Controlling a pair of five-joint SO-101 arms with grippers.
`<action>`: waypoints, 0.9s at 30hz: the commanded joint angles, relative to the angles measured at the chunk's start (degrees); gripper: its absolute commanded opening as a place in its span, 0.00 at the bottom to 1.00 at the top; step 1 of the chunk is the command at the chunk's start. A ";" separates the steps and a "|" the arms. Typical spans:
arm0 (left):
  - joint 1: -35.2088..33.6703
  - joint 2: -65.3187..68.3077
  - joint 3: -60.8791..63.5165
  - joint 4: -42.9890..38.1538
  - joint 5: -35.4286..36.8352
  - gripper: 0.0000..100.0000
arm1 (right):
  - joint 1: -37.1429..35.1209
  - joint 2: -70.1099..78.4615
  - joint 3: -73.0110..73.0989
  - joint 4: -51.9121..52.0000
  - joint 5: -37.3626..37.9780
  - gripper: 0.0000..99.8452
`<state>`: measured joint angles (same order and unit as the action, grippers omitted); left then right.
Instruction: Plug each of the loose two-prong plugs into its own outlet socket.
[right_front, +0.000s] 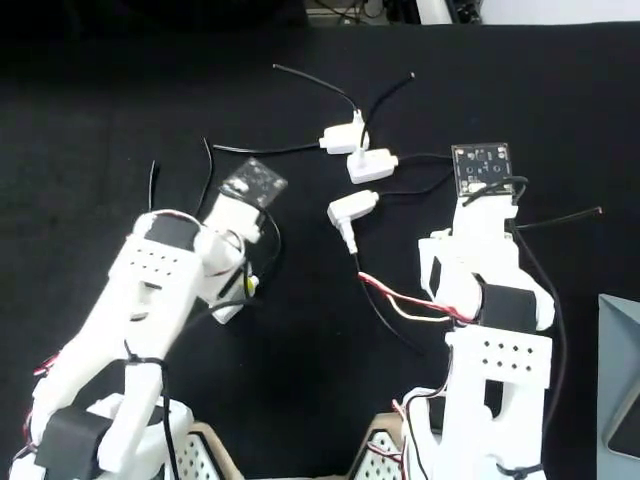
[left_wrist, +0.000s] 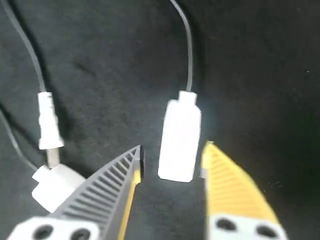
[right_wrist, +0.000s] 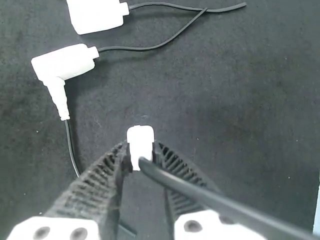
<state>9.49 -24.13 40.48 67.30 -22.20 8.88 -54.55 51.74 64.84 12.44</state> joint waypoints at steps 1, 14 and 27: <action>-3.21 -0.79 -3.82 -0.35 0.35 0.25 | -0.70 -0.75 -0.48 -0.26 -0.09 0.01; -11.47 -0.70 6.81 -13.27 -8.70 0.25 | -0.70 -0.75 0.31 -0.35 -0.09 0.01; 2.77 -0.79 6.20 -5.27 -4.48 0.20 | -0.70 -0.75 0.31 -0.35 -0.09 0.01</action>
<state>9.58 -23.96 50.24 59.38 -27.30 8.88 -54.55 52.70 64.84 12.44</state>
